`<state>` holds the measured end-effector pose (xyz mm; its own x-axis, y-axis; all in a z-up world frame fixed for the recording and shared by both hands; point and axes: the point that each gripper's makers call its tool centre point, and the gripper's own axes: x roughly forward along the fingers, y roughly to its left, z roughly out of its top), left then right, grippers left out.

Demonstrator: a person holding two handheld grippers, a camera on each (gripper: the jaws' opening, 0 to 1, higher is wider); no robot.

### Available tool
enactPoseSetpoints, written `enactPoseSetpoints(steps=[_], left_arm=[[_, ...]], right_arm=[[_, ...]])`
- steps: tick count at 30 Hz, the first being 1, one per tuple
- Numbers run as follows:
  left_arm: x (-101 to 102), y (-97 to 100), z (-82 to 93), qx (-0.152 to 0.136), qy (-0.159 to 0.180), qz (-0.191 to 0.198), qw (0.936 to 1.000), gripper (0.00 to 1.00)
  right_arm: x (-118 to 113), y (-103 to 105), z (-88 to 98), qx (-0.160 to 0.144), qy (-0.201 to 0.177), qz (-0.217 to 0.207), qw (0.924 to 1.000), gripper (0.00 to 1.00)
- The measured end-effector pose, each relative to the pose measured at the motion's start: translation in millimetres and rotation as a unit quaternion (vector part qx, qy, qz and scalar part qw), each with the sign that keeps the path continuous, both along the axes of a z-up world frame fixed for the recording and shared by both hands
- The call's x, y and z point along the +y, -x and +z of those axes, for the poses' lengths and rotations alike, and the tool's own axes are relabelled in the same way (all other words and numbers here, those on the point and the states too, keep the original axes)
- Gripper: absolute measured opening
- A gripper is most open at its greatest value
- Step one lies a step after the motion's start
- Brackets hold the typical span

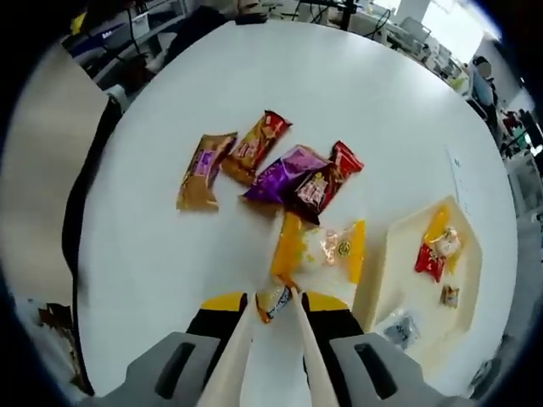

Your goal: Place the target food into the container with the food tongs after gripping and lifting it, then release it inside without dropping or visibly crushing the food.

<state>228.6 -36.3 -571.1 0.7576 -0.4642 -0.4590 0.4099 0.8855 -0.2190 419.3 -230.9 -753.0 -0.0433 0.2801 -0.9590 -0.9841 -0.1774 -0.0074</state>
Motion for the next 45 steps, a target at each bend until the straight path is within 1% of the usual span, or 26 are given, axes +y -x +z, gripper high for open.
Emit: enactPoseSetpoints(steps=[5,8,16,18,20,32,34,38,41,45], left_arm=[[2.8,0.0,-1.8,0.000,0.000,0.001,1.0000,0.60],[3.6,-0.8,-2.2,-0.002,-0.001,0.000,1.0000,0.60],[1.5,-2.3,-1.1,-0.007,-0.001,-0.007,1.0000,0.60],[0.9,-2.0,-1.2,-0.008,0.000,-0.009,0.9999,0.60],[0.8,-1.7,-1.5,-0.008,-0.001,-0.010,0.9999,0.60],[-2.6,-2.9,2.3,-0.018,-0.001,-0.021,0.9996,0.60],[-3.1,-4.0,3.2,-0.020,-0.001,-0.024,0.9995,0.60],[-3.9,-6.7,5.3,-0.025,-0.002,-0.030,0.9993,0.60],[-4.1,-7.8,6.4,-0.027,-0.002,-0.034,0.9991,0.60],[-4.1,-8.4,6.6,-0.028,-0.003,-0.037,0.9989,0.60]], right_arm=[[-1.6,-0.1,0.6,0.005,-0.001,-0.023,0.9997,0.23],[-2.5,-1.2,1.5,0.003,-0.004,-0.035,0.9994,0.23],[-6.8,2.6,7.5,-0.001,-0.008,-0.049,0.9988,0.22],[-7.7,4.2,9.5,0.003,-0.012,-0.056,0.9983,0.22],[-9.5,3.1,10.5,-0.001,-0.011,-0.059,0.9982,0.22],[-3.7,-4.0,36.2,-0.031,-0.038,-0.074,0.9961,0.22],[-3.3,-4.2,40.3,-0.032,-0.040,-0.075,0.9958,0.22],[-3.3,-11.1,49.6,-0.048,-0.049,-0.085,0.9939,0.22],[-3.5,-13.5,55.1,-0.055,-0.051,-0.085,0.9936,0.22],[-4.1,-23.6,63.0,-0.066,-0.056,-0.092,0.9920,0.22]])
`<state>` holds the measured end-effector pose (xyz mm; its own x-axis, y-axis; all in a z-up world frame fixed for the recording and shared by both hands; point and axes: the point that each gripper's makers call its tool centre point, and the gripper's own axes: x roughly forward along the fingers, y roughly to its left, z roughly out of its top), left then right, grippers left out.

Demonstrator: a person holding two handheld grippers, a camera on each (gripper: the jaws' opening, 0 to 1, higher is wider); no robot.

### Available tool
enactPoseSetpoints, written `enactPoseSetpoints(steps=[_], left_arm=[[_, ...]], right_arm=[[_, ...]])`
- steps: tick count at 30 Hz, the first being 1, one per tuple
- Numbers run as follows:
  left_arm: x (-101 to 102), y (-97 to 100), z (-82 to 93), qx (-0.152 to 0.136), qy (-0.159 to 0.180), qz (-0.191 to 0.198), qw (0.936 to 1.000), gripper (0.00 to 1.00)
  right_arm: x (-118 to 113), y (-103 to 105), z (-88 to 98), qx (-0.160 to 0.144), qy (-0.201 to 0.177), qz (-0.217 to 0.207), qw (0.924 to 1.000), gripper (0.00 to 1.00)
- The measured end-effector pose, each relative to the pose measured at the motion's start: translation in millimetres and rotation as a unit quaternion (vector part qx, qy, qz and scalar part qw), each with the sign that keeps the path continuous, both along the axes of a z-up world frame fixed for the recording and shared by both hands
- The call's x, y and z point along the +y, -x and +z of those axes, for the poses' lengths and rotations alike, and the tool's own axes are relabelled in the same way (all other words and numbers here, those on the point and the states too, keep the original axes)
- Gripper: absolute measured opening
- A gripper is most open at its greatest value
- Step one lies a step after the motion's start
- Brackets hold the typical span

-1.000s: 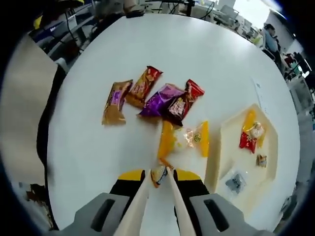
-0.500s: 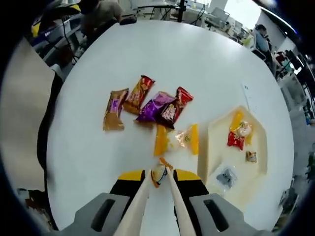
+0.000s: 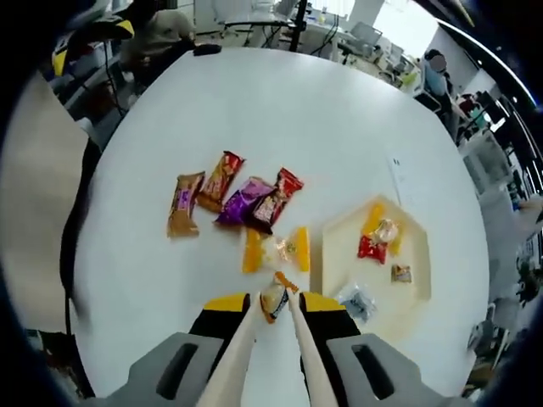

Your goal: Place the target food into the container with the food tongs after gripping and lifting it, then release it inside without dropping or visibly crushing the food.

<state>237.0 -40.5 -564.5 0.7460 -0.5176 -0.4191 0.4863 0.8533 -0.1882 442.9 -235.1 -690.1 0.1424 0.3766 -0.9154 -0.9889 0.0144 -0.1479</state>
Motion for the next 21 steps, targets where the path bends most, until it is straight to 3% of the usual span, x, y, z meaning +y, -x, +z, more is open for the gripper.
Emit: enactPoseSetpoints(steps=[21], left_arm=[[-0.6,-9.4,6.8,-0.013,-0.001,-0.017,0.9998,0.60]], right_arm=[[6.2,-35.5,41.9,-0.053,-0.009,-0.006,0.9986,0.22]])
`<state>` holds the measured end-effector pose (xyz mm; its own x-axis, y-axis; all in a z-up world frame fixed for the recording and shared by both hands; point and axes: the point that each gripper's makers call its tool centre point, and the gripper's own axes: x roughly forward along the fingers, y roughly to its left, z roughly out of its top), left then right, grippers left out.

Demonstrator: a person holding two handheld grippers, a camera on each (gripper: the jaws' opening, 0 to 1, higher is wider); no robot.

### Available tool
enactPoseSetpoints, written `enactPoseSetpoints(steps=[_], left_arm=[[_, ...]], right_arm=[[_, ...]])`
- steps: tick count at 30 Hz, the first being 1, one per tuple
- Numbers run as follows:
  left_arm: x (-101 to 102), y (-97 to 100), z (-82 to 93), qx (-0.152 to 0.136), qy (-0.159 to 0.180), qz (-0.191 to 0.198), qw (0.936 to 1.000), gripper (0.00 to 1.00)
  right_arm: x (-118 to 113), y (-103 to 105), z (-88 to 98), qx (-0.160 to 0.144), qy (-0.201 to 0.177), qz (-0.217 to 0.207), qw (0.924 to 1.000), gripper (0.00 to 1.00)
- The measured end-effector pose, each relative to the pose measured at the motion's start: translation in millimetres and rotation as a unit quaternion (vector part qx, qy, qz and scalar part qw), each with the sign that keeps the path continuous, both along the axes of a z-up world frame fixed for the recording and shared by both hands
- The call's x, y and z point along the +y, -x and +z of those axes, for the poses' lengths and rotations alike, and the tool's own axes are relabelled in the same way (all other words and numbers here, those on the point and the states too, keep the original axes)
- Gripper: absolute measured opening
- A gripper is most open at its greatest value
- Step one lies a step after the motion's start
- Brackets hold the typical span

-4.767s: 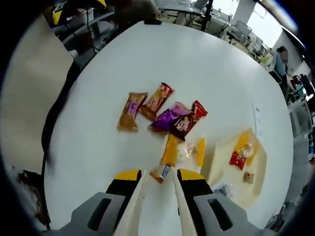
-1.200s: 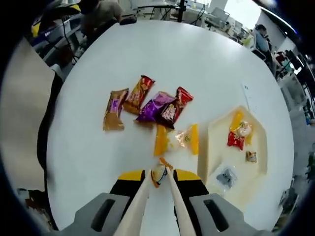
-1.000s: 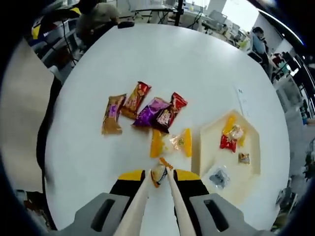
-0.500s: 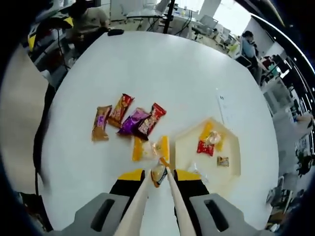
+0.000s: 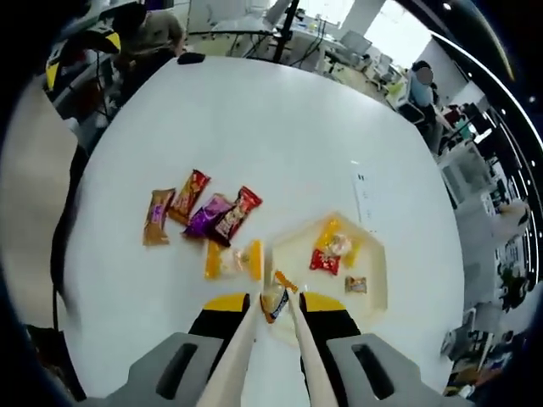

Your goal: Place the target food into the container with the food tongs after gripping and lifting it, then release it inside without dropping or visibly crushing the food.

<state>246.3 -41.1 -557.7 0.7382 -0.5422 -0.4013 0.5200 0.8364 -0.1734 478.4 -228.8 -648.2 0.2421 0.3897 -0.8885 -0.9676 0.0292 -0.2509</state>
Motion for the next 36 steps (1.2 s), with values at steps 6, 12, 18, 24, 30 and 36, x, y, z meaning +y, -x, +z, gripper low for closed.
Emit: enactPoseSetpoints(steps=[6,12,18,24,30,36], left_arm=[[-2.4,-1.1,0.5,-0.002,0.002,-0.003,1.0000,0.60],[-5.0,-2.2,1.5,-0.005,0.005,-0.005,1.0000,0.60],[-4.6,-2.7,2.4,-0.007,0.006,-0.004,0.9999,0.60],[-4.4,-2.2,1.9,-0.007,0.007,-0.003,0.9999,0.60],[-3.7,-1.8,2.0,-0.007,0.007,-0.002,0.9999,0.60],[-2.7,-2.2,1.2,-0.007,0.007,0.001,0.9999,0.60]], right_arm=[[-0.9,-5.9,8.0,-0.008,-0.002,-0.003,1.0000,0.22],[-1.1,-13.7,20.2,-0.019,-0.004,-0.006,0.9998,0.22],[-1.0,-19.3,27.4,-0.026,-0.004,-0.008,0.9996,0.22],[-0.6,-23.3,30.0,-0.029,-0.002,-0.008,0.9996,0.22],[1.6,-29.7,36.7,-0.036,-0.006,-0.008,0.9993,0.22],[2.1,-36.6,42.2,-0.040,-0.008,-0.010,0.9991,0.23]])
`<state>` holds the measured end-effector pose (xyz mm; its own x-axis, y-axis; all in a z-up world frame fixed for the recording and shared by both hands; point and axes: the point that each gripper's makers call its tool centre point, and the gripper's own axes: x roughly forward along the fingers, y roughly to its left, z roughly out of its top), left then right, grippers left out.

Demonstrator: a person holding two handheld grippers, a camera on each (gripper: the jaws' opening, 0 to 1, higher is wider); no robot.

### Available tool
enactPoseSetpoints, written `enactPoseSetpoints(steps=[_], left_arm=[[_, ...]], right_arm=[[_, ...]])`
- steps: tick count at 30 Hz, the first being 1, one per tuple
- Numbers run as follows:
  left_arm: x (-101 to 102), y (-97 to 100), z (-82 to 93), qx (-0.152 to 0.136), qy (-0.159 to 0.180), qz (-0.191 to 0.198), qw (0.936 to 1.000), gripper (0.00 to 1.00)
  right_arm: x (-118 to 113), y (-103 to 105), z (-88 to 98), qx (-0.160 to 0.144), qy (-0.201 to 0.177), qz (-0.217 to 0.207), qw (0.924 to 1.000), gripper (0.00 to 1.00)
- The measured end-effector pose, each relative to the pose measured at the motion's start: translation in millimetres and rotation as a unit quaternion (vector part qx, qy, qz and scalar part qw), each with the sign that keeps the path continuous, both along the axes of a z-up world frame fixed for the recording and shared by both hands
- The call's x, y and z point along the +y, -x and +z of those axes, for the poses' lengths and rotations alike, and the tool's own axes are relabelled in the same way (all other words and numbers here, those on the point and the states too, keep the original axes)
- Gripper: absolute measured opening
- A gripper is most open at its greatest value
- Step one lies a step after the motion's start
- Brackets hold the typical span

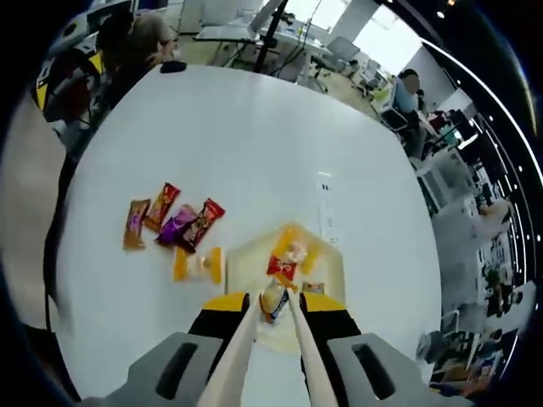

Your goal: Place the target food into the container with the food tongs after gripping and lifting it, then release it inside without dropping or visibly crushing the food.

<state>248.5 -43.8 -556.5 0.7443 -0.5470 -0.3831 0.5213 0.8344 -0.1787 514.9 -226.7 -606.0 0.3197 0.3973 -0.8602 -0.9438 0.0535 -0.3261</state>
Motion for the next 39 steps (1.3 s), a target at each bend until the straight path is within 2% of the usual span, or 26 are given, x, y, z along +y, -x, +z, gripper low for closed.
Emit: enactPoseSetpoints(steps=[10,29,39], left_arm=[[-0.5,1.0,-2.0,0.002,0.002,0.001,1.0000,0.60],[2.2,-1.6,-2.9,0.004,0.002,0.004,1.0000,0.60],[3.1,-1.7,-2.8,0.004,0.002,0.006,1.0000,0.59]], right_arm=[[-4.9,-14.0,3.1,-0.005,0.005,-0.008,0.9999,0.23],[-2.2,-39.7,25.9,-0.032,-0.009,-0.016,0.9993,0.23],[-6.9,-47.0,27.8,-0.036,-0.009,-0.022,0.9991,0.24]])
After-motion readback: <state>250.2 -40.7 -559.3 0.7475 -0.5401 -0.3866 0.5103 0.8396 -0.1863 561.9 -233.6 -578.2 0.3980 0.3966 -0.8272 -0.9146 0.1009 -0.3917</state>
